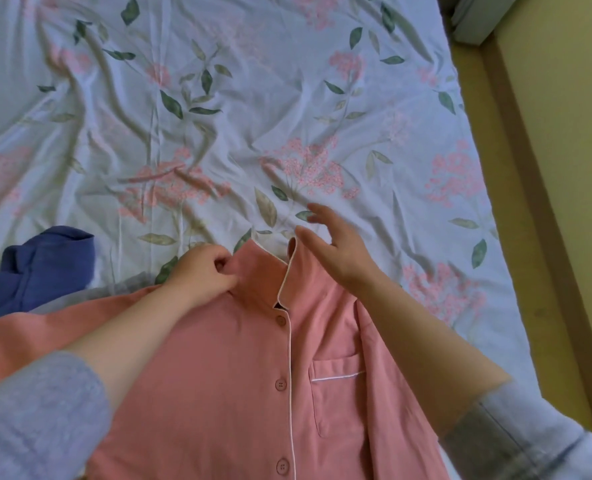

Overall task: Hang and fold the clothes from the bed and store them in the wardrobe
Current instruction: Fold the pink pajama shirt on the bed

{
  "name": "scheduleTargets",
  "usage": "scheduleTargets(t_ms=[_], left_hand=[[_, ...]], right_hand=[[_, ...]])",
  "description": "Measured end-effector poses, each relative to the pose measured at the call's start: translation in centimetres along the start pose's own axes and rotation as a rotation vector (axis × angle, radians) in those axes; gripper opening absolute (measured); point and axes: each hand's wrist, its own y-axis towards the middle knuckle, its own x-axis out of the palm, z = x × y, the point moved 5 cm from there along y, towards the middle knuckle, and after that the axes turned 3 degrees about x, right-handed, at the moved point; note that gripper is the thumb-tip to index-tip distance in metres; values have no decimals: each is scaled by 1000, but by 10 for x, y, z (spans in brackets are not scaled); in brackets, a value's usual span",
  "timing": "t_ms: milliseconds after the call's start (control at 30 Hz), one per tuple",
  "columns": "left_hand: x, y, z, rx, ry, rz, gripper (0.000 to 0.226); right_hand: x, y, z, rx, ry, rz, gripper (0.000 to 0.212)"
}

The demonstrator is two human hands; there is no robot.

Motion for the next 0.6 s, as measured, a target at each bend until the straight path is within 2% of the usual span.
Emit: scheduleTargets(t_ms=[67, 100, 167, 233, 300, 367, 467, 533, 600], left_hand=[[-5, -8, -4, 31, -40, -10, 23], [-6, -11, -5, 32, -57, -21, 33], [-9, -17, -6, -42, -120, -60, 74], [-8, -14, -6, -168, -123, -101, 96], [-5, -9, 0, -193, 12, -136, 86], [-1, -5, 9, -146, 82, -167, 70], [6, 0, 14, -52, 93, -236, 30], [5, 1, 18, 38, 111, -226, 18], [0, 2, 20, 89, 88, -171, 15]], right_hand=[[10, 6, -3, 55, -178, -114, 51], [13, 7, -1, 91, -296, -143, 46], [14, 7, 2, 74, -531, -111, 42], [16, 3, -1, -41, -564, -97, 48], [21, 1, -7, -130, -412, -185, 56], [25, 3, -11, -114, -347, -226, 48], [24, 8, -11, -113, -627, -226, 32], [23, 8, -4, -90, -713, -300, 38], [22, 4, 1, -99, -722, -348, 46]])
